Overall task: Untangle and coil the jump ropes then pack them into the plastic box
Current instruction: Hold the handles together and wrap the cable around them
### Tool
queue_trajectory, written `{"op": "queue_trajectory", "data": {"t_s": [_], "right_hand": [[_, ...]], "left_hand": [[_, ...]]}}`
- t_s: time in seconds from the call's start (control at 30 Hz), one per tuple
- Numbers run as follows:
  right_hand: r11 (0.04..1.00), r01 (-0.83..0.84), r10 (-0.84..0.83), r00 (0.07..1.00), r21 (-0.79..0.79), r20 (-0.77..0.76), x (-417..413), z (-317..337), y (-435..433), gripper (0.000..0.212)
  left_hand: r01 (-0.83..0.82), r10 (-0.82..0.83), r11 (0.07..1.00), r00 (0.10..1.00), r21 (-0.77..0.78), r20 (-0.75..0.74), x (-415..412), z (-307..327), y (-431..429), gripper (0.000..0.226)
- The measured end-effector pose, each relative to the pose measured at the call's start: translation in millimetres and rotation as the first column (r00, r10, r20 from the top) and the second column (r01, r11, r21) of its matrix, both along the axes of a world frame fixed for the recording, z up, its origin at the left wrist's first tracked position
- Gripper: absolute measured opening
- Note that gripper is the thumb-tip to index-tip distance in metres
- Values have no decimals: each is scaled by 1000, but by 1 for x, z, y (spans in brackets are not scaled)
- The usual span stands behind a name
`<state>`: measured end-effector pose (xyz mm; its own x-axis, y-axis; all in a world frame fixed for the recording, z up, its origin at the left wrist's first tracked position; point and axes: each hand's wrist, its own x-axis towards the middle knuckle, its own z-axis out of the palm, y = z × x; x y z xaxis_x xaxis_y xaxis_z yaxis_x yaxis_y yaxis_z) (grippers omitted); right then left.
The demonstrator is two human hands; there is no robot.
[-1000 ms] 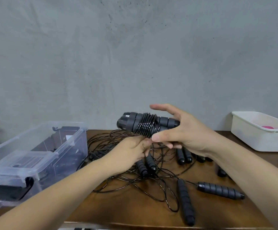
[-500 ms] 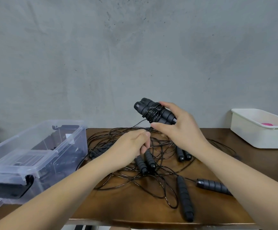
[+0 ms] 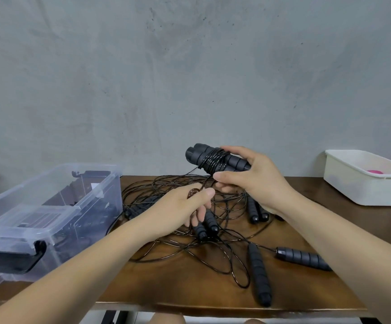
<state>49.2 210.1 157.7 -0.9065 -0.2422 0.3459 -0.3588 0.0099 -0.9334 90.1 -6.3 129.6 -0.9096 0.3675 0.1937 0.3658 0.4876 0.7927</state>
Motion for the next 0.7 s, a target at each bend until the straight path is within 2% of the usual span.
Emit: {"op": "queue_trajectory", "data": {"t_s": [0.03, 0.07, 0.17, 0.23, 0.27, 0.33, 0.47, 0.5, 0.6, 0.7], "right_hand": [[1000, 1, -1, 1000, 10, -8, 0, 1, 2, 67], [1000, 6, -5, 1000, 29, -19, 1, 2, 3, 69], [994, 27, -21, 998, 102, -62, 2, 5, 6, 69], [992, 30, -21, 997, 123, -73, 2, 8, 7, 69], [991, 22, -13, 997, 128, -71, 2, 10, 7, 68], [990, 4, 5, 998, 139, -61, 2, 14, 7, 67], [990, -9, 17, 998, 142, -53, 6, 21, 7, 68], [991, -13, 20, 999, 137, -48, 6, 23, 7, 68], [994, -47, 49, 999, 96, -16, 8, 25, 7, 67], [996, -88, 88, 996, 29, 1, 8, 27, 7, 61]], "left_hand": [[-23, 23, 1000, 1000, -3, 7, -1, -3, -3, 30], [-66, 66, 998, 998, -23, 9, -1, -7, -6, 40], [-170, 166, 984, 984, -51, -68, -8, -17, -14, 93], [-174, 166, 983, 978, -54, -129, -10, -20, -16, 107], [-181, 173, 983, 974, -39, -148, -11, -19, -17, 105], [-196, 190, 980, 967, -17, -170, -11, -16, -16, 88], [-224, 220, 975, 963, -10, -156, -9, -12, -13, 33], [-240, 240, 970, 958, 20, -155, -8, -12, -11, 30], [-263, 284, 951, 951, 161, -122, -6, -13, -8, 44], [-186, 205, 953, 977, 240, -56, -5, -15, -5, 56]]}}
